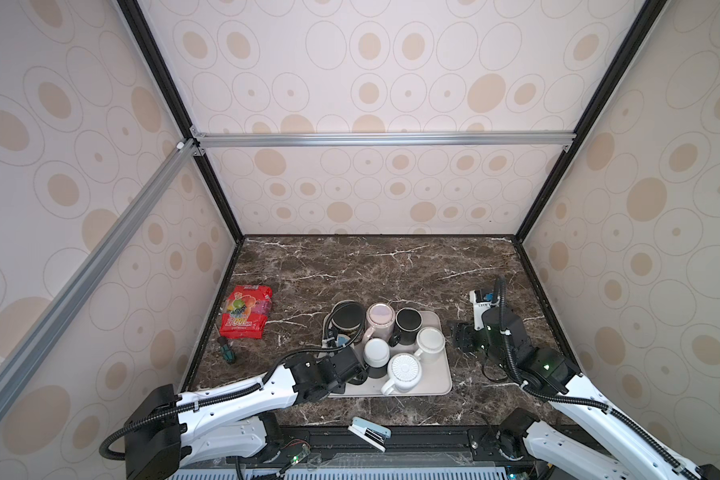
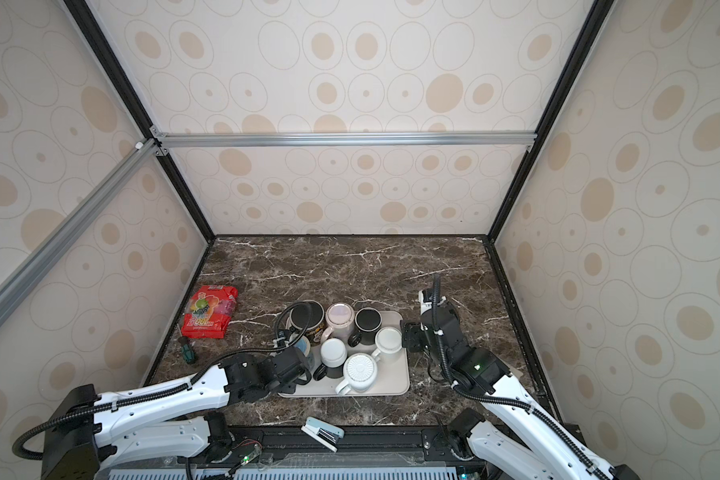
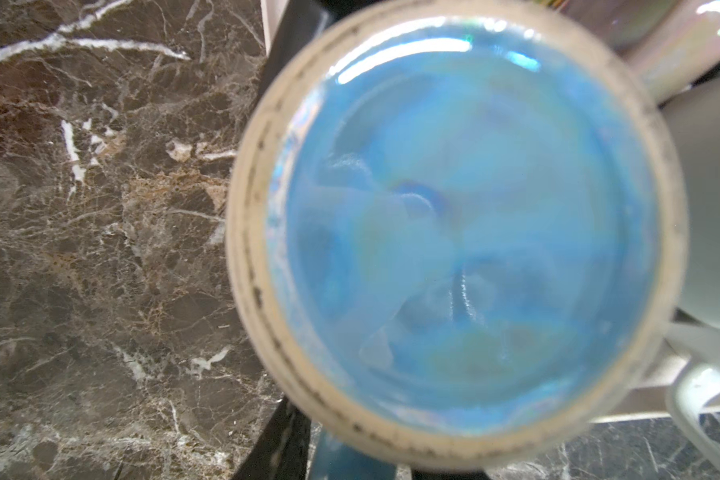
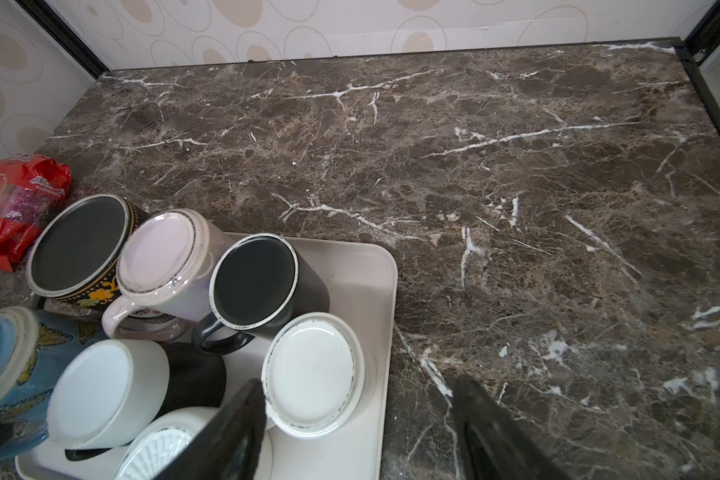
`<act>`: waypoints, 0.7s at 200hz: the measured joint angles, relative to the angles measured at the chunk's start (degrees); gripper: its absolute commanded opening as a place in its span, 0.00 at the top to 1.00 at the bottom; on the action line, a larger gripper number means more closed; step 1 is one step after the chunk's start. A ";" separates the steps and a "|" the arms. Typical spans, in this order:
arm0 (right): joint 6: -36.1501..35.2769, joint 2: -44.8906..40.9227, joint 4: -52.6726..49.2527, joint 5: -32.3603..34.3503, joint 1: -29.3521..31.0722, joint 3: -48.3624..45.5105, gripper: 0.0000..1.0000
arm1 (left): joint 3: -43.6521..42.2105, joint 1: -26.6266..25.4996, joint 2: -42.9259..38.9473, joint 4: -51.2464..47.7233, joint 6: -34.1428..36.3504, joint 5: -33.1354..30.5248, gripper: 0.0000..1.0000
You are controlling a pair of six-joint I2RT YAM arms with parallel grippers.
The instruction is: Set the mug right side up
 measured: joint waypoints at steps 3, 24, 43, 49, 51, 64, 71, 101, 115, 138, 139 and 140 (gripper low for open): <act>0.04 0.00 0.00 0.00 0.00 0.00 0.27 | -0.09 0.00 0.07 0.11 -0.02 0.00 0.63; 0.20 -0.20 0.24 -0.02 0.00 -0.22 0.27 | -0.55 0.00 0.28 0.61 -0.13 -0.26 0.69; 0.35 -0.37 0.42 -0.04 0.00 -0.66 0.28 | -0.63 0.00 0.35 0.81 -0.17 -0.50 0.75; 0.37 -0.37 0.42 -0.07 0.00 -0.72 0.28 | -0.63 0.00 0.35 0.92 -0.22 -0.59 0.78; 0.37 -0.37 0.42 -0.07 0.00 -0.74 0.28 | -0.63 0.00 0.35 0.92 -0.07 -0.52 0.78; 0.39 -0.44 0.46 -0.04 0.00 -0.87 0.28 | -0.63 0.00 0.35 1.18 -0.17 -0.76 0.80; 0.39 -0.55 0.44 -0.07 0.00 -0.94 0.28 | -0.63 0.00 0.35 1.29 -0.13 -0.76 0.81; 0.59 -0.90 0.44 -0.07 0.00 -0.94 0.29 | -0.63 0.00 0.35 1.51 -0.15 -0.76 0.90; 0.72 -1.01 0.44 -0.17 0.00 -0.94 0.30 | -0.63 0.00 0.35 1.46 -0.15 -0.76 1.00; 0.98 -1.01 0.44 -0.26 0.00 -0.94 0.30 | -0.61 0.00 0.35 1.40 -0.13 -0.76 1.00; 0.98 -1.01 0.44 -0.26 0.00 -0.94 0.30 | -0.61 0.00 0.35 1.40 -0.13 -0.79 1.00; 1.01 -1.01 0.46 -0.26 0.00 -0.94 0.30 | -0.61 0.00 0.35 1.40 -0.13 -0.76 1.00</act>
